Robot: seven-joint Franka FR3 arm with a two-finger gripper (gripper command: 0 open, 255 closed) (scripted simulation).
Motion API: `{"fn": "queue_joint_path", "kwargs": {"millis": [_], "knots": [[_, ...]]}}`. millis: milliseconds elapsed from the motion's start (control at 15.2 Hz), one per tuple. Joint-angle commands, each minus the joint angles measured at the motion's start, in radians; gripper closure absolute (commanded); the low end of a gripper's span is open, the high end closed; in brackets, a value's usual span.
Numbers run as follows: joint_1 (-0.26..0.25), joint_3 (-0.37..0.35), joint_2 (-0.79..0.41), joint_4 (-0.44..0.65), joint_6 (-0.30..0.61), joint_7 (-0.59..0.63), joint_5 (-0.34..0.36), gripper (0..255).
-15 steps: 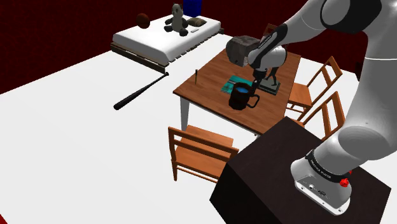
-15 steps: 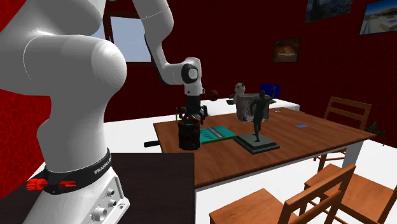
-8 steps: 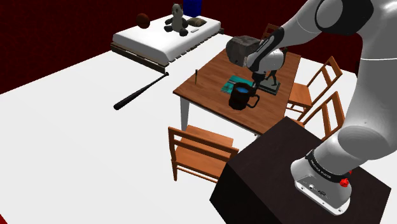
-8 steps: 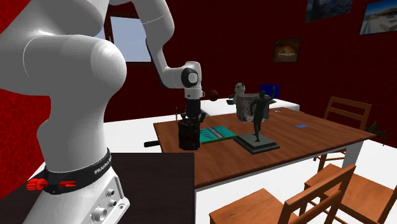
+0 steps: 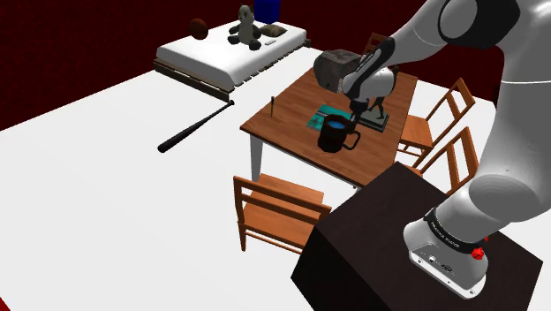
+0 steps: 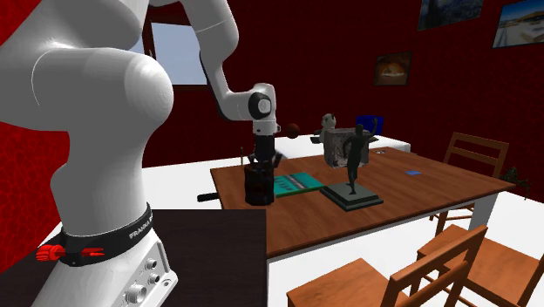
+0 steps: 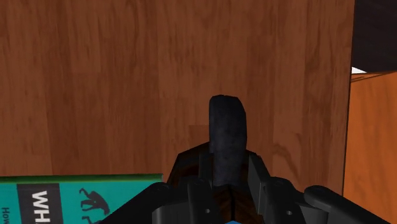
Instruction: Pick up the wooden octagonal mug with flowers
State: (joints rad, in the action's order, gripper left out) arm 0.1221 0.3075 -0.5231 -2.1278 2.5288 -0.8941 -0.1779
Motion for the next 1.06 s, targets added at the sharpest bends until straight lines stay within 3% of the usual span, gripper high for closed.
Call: {"fn": "queue_joint_path", "kwargs": {"millis": [0, 990], "knots": [[-0.005, 0.006, 0.018, -0.004, -0.013, 0.004, 0.007, 255], [-0.041, 0.053, 0.168, -0.013, -0.149, 0.044, 0.076, 255]]}}
